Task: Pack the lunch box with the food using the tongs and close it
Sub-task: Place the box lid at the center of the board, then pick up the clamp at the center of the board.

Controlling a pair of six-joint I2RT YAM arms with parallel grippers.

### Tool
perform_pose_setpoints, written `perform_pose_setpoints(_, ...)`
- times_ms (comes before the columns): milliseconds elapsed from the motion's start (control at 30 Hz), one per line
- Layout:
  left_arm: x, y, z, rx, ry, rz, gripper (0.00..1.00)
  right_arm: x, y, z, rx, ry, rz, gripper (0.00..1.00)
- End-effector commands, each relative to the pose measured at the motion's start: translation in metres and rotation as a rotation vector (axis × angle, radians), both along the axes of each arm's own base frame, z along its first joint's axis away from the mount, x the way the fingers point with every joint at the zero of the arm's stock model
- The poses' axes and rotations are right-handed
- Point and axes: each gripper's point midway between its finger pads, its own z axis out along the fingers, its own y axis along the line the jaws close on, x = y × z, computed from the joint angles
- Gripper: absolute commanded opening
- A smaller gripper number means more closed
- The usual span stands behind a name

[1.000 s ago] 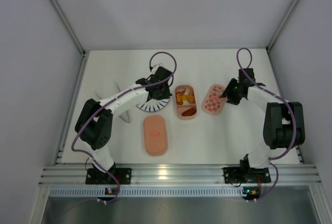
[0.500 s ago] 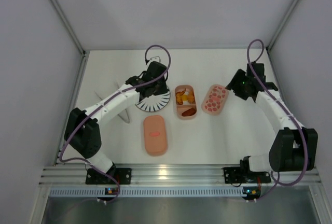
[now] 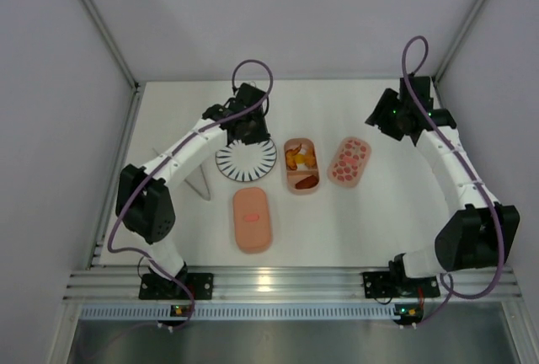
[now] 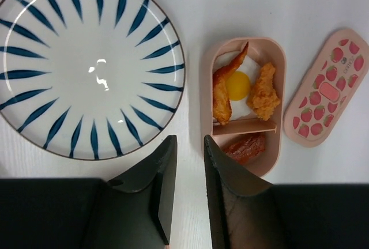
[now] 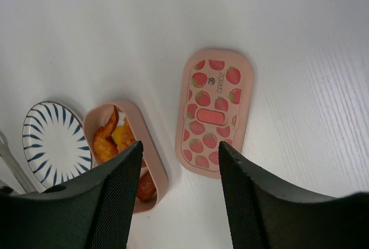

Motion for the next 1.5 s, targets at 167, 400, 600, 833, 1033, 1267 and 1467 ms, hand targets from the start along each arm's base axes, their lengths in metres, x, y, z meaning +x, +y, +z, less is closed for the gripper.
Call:
perform_pose_setpoints(167,-0.004,0.1,-0.006,0.076,0.106,0.372,0.37,0.014,-0.005,0.014,-0.047,0.068,-0.016,0.54)
perform_pose_setpoints(400,-0.016,0.164,-0.018,0.077,0.159,0.561,0.51,0.032,0.0,0.005,-0.054,0.081,0.038,0.55)
perform_pose_setpoints(600,-0.032,0.191,-0.027,0.057,0.205,0.655,0.64,0.04,0.006,-0.005,-0.045,0.095,0.071,0.55)
perform_pose_setpoints(833,-0.053,0.207,-0.049,0.056,0.262,0.726,0.7,0.048,0.008,-0.009,-0.039,0.103,0.084,0.55)
perform_pose_setpoints(1033,-0.059,0.217,-0.049,0.101,0.26,0.744,0.75,0.05,0.012,-0.017,-0.028,0.128,0.095,0.55)
perform_pose_setpoints(1267,-0.069,0.237,-0.069,0.089,0.303,0.813,0.77,0.052,0.017,-0.019,-0.005,0.135,0.111,0.56)
perform_pose_setpoints(1467,-0.053,0.236,-0.079,0.107,0.285,0.735,0.83,0.051,0.018,-0.019,-0.003,0.134,0.118,0.55)
